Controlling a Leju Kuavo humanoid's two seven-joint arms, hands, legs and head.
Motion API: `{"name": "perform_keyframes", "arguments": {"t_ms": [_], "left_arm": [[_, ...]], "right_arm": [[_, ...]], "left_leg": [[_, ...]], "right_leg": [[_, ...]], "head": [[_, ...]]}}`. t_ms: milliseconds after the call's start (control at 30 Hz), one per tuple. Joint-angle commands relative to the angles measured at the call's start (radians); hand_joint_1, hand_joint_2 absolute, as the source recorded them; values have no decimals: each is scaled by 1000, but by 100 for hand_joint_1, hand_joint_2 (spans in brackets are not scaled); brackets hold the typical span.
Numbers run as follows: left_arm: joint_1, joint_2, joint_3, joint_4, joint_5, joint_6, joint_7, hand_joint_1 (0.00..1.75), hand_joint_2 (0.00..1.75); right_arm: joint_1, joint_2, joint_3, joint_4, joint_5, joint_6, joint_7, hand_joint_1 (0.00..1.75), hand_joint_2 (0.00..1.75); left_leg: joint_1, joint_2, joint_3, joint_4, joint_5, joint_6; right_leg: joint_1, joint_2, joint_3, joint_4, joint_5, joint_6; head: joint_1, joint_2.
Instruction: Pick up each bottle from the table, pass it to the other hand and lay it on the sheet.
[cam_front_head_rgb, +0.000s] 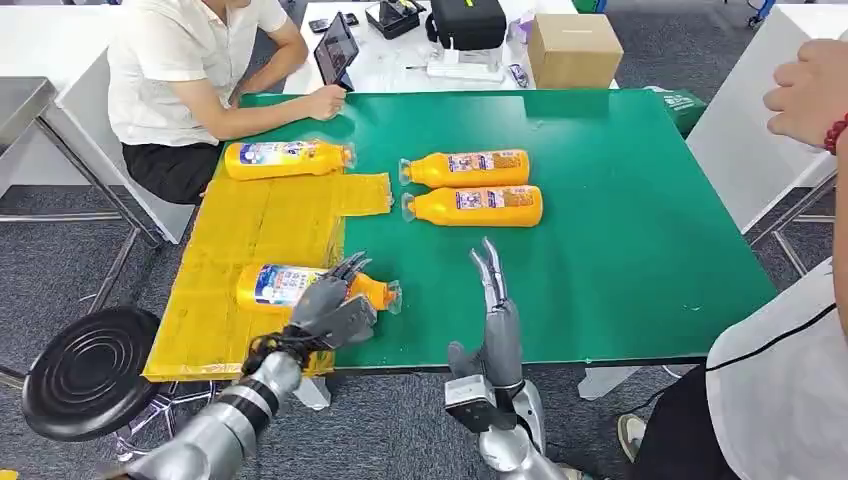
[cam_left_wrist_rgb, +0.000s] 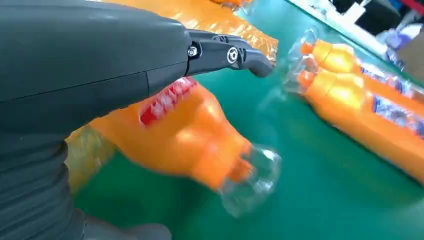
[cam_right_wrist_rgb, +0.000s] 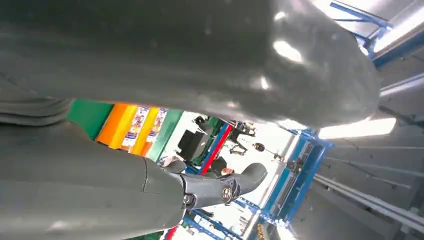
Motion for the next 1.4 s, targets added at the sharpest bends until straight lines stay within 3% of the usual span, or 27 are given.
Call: {"name": "perform_keyframes", "arguments": {"t_ms": [33,333,400,467,567,600,800,933,1000,1033,1100,1167,1267,1400], "left_arm": [[94,-9,-5,-213,11,53,21,0,175],[121,-1,-29,-266,14,85,6,0,175],[147,-5,-22,-321,74,87,-17,0,175],[194,-17,-3,-406,182,91,-62,0,175],[312,-44,51,-591,548,-28,-80,0,175],[367,-33,56,-665,689,-66,-75,0,175],[459,17,47,-754,921,-161,-98,0,175],[459,17,47,-754,921,-161,-98,0,175],[463,18,43,-758,922,-161,-99,0,175],[480,22,42,-771,933,-172,-109,0,175],[493,26,41,-784,930,-176,-125,0,175],[484,23,41,-783,897,-148,-143,0,175],[454,20,33,-734,729,11,-136,0,175],[437,4,12,-632,728,6,-80,0,175]], "right_arm": [[-2,-15,-6,22,10,-1,1,0,0],[16,-11,-33,7,33,-1,1,0,0],[42,22,-102,-30,76,-1,1,0,0],[57,37,-143,-56,67,-1,1,0,0],[84,39,-190,-103,6,-1,1,0,0],[101,43,-233,-126,9,-1,1,0,175],[127,62,-394,-159,134,-1,1,0,175],[127,62,-394,-159,134,-1,1,0,175],[126,72,-425,-129,181,-1,1,0,175],[106,36,-408,-11,195,5,1,0,175],[92,32,-485,53,402,-1,1,0,175],[86,21,-506,67,443,-1,1,0,175],[49,41,-611,126,627,-1,1,0,175],[22,51,-680,158,726,-1,4,0,175]], "left_leg": [[1,1,-3,0,0,-1],[1,1,-5,0,1,0],[1,1,-6,1,1,0],[1,1,-6,1,1,0],[1,2,-6,1,0,0],[0,2,-6,1,0,0],[0,3,-6,0,0,0],[0,2,-7,0,0,0],[2,3,-8,0,1,-1],[1,2,-7,0,0,0],[1,2,-5,-2,0,0],[1,2,-5,-2,0,0],[1,0,-6,-1,1,0],[1,1,-6,-1,1,0]], "right_leg": [[1,0,-3,0,1,-1],[1,0,-5,0,1,-1],[1,0,-6,0,1,-1],[2,0,-6,0,1,-2],[1,0,-6,0,1,-2],[1,1,-6,0,0,-1],[0,1,-8,0,1,-2],[1,1,-8,0,0,-1],[2,1,-9,-1,2,-3],[1,0,-8,-1,1,-2],[1,1,-5,-2,1,-1],[2,0,-5,-3,1,-1],[1,-1,-6,-2,1,-1],[1,-1,-6,-2,1,-1]], "head": [[0,0],[0,0],[0,0],[0,0],[0,0],[0,0],[0,0],[0,0],[0,0],[0,0],[0,0],[0,0],[0,0],[0,0]]}}
